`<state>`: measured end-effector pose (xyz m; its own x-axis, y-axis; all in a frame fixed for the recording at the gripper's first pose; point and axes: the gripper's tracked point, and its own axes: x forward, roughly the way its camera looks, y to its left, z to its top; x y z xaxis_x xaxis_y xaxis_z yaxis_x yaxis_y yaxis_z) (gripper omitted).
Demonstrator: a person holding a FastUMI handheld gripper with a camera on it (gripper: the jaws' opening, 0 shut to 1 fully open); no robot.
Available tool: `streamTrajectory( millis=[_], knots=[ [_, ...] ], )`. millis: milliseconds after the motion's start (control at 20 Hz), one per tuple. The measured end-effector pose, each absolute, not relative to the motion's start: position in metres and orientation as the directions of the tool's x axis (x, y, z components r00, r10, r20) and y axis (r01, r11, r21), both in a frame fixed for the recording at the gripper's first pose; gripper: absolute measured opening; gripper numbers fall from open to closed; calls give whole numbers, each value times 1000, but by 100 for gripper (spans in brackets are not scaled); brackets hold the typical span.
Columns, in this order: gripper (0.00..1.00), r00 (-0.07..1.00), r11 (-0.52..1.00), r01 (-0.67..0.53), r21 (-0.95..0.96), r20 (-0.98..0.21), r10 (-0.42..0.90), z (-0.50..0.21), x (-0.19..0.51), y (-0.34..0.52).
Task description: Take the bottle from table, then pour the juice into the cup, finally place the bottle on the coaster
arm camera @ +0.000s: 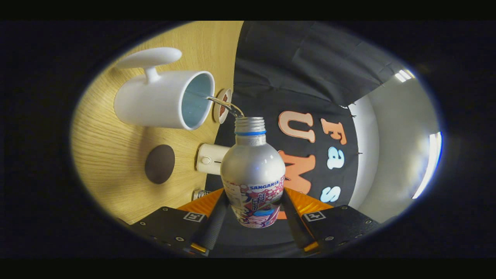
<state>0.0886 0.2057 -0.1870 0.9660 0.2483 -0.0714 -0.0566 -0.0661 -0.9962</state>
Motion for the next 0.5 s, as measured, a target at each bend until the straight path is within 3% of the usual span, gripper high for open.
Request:
streamTrajectory(
  millis=[500],
  knots=[
    [77,962,-105,-49,-993,-75,263,-184,88,208]
  ],
)
